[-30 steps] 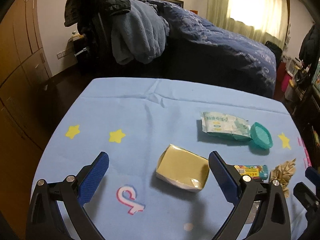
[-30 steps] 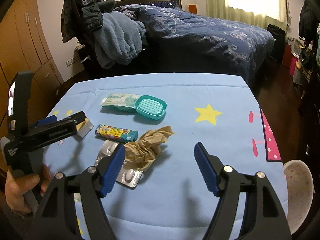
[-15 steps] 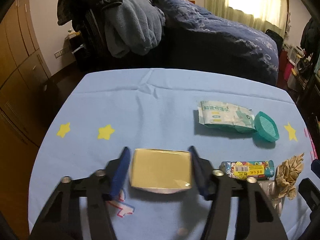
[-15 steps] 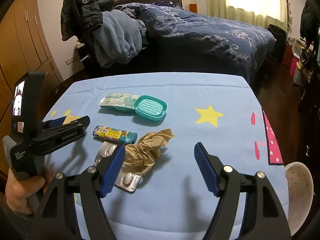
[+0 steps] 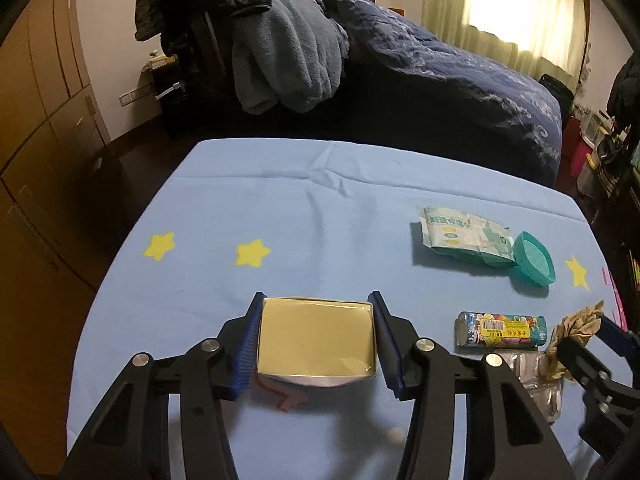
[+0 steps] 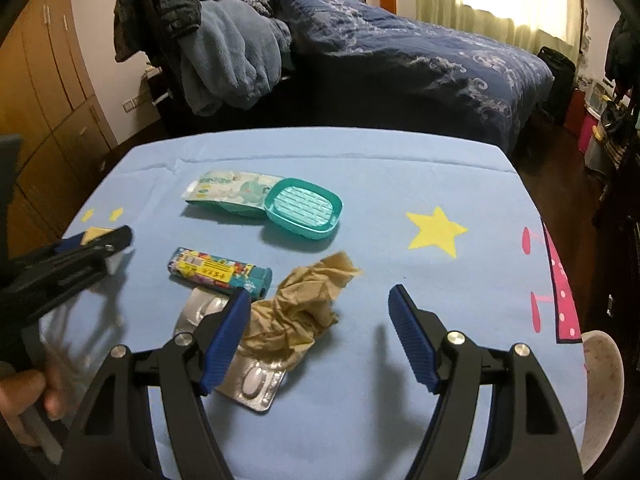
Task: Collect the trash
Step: 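Grasp the yellow box with the left tool while the right tool grasps the crumpled brown paper, then carry the yellow box and brown paper to the wastebasket with both tools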
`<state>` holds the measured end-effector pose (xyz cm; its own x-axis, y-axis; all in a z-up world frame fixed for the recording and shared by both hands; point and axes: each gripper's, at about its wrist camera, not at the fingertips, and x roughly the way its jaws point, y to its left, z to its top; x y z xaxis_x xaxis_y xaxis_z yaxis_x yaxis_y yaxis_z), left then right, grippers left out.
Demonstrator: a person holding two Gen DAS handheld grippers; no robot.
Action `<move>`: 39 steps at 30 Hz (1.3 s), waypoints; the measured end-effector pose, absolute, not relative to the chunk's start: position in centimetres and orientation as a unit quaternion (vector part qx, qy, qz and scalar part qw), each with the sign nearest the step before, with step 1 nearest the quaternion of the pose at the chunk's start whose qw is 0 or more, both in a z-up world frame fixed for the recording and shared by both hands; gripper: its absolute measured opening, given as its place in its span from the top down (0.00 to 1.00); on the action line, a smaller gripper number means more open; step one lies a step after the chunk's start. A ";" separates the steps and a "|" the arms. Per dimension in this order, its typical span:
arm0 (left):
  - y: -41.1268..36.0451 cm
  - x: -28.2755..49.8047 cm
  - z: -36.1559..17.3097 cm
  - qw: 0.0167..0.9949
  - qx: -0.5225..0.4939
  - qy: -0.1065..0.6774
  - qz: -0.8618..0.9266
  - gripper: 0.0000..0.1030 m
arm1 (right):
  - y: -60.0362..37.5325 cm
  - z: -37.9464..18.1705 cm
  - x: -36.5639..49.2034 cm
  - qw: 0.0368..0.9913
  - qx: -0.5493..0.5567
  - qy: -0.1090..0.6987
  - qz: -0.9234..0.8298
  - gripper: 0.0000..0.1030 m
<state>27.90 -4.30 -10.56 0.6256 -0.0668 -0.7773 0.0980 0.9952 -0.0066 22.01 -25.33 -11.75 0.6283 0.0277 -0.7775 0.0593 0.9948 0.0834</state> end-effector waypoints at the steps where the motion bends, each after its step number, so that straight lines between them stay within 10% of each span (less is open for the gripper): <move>1: -4.1 27.7 -10.4 0.901 0.015 0.430 -0.047 0.50 | -25.3 -11.9 22.1 0.899 0.052 0.434 -0.008 0.45; 5: -3.6 27.2 -10.0 0.902 0.007 0.428 -0.048 0.50 | -25.4 -12.1 22.0 0.896 0.060 0.440 0.002 0.71; 39: -1.6 10.9 -3.6 0.923 -0.038 0.369 -0.101 0.49 | -25.5 -6.9 6.2 0.926 0.082 0.368 0.030 0.73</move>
